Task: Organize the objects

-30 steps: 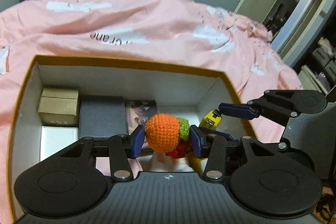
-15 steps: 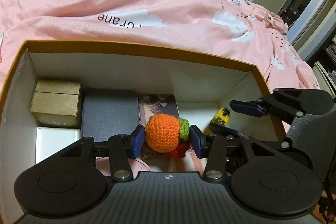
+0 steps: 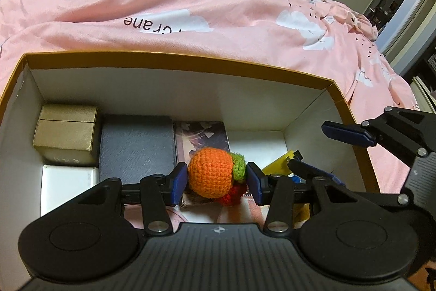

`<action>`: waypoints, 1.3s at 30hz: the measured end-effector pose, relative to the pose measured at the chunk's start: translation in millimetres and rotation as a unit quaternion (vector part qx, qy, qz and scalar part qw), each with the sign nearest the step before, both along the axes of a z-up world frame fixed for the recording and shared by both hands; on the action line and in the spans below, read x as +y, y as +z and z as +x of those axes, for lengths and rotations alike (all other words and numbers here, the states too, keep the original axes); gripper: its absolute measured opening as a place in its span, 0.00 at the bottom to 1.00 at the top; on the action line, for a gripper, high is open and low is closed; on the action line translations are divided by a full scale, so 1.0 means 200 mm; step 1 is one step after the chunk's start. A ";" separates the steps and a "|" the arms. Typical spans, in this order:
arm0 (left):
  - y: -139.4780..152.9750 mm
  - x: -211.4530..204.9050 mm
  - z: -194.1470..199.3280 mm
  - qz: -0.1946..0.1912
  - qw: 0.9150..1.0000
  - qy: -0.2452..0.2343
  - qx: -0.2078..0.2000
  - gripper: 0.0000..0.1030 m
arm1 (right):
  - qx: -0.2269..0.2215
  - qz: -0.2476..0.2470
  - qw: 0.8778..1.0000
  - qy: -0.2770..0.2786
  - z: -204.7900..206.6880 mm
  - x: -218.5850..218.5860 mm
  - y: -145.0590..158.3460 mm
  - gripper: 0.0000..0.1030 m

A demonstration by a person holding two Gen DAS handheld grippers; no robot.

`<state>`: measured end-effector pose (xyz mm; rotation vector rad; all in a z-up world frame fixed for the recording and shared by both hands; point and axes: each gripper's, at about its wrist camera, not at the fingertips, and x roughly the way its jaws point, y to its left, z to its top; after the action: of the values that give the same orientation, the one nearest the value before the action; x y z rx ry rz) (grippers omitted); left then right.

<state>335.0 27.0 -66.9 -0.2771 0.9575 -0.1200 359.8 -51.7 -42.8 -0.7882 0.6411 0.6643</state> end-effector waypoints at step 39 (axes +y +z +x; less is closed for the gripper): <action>0.66 -0.11 -0.83 0.189 0.931 0.085 -0.300 0.90 | -0.084 0.228 0.969 -0.054 -0.74 -0.37 0.64 0.97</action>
<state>169.2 5.9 65.9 0.0413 0.3304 0.1363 210.8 -125.1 84.5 -0.3725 0.3518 0.6076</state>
